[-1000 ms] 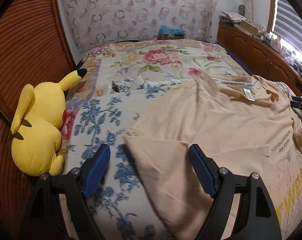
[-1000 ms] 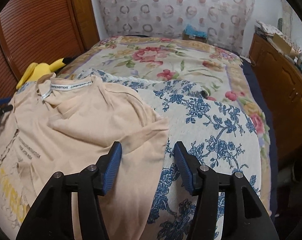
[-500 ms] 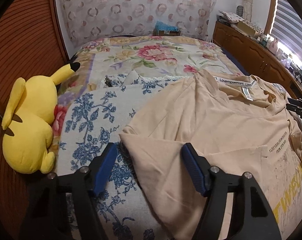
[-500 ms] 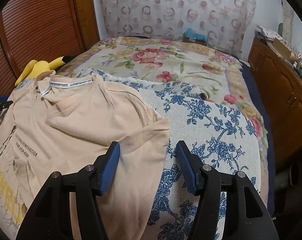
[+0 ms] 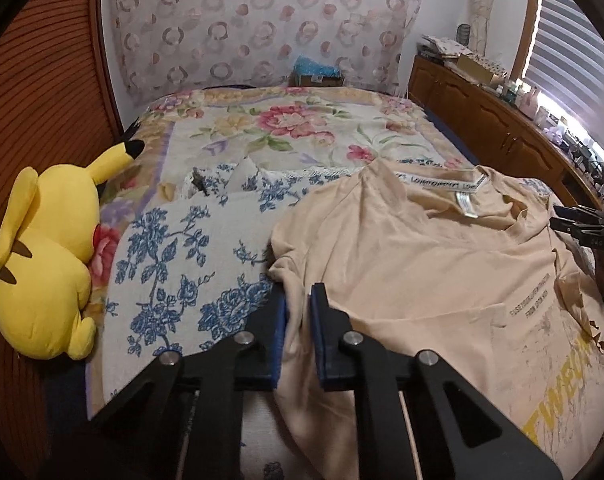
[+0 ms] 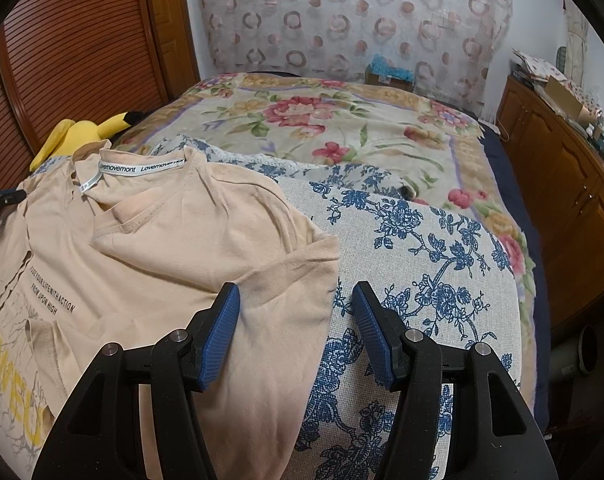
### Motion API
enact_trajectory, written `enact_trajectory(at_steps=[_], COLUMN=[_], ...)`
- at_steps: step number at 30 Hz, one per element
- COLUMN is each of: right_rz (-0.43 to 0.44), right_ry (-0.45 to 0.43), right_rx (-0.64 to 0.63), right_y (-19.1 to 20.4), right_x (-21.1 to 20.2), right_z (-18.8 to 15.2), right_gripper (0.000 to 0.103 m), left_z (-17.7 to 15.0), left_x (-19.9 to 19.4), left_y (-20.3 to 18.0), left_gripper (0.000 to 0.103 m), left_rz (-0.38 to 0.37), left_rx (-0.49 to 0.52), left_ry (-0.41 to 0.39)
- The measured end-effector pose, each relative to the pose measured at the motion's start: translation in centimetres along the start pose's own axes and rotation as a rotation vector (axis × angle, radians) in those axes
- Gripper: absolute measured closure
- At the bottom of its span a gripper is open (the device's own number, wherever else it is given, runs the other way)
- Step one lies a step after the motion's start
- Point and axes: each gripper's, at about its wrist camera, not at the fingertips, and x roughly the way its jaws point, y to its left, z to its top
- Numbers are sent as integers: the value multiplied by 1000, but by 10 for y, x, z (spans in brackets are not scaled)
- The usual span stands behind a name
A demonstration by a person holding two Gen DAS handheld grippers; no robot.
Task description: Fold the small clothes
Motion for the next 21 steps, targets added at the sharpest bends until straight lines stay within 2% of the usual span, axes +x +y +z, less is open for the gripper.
enact_trajectory(at_steps=[2, 4, 5, 6, 7, 9, 12, 21], right_rz=[-4, 37, 40, 42, 46, 23, 34, 87], right_ry=[-2, -5, -1, 2, 9, 3, -34, -177], right_rx=[-8, -57, -74, -82, -101, -134, -128, -88], right_y=[2, 8, 12, 16, 21, 28, 32, 44], right_x=[0, 0, 1, 1, 2, 1, -9, -95], right_z=[0, 0, 0, 0, 0, 1, 2, -10], right_gripper=[44, 76, 80, 92, 96, 97, 98, 98], left_z=[1, 2, 2, 2, 2, 2, 0, -23], left_x=[-1, -3, -5, -8, -15, -27, -48, -136], left_y=[-2, -6, -7, -8, -12, -19, -32, -71], left_gripper=[97, 101, 101, 101, 102, 102, 103, 103], left_rz=[5, 5, 0, -10, -25, -48, -78, -138], left_rx=[7, 13, 14, 15, 16, 21, 34, 77], left_ry=[-5, -4, -6, -15, -28, -51, -82, -194])
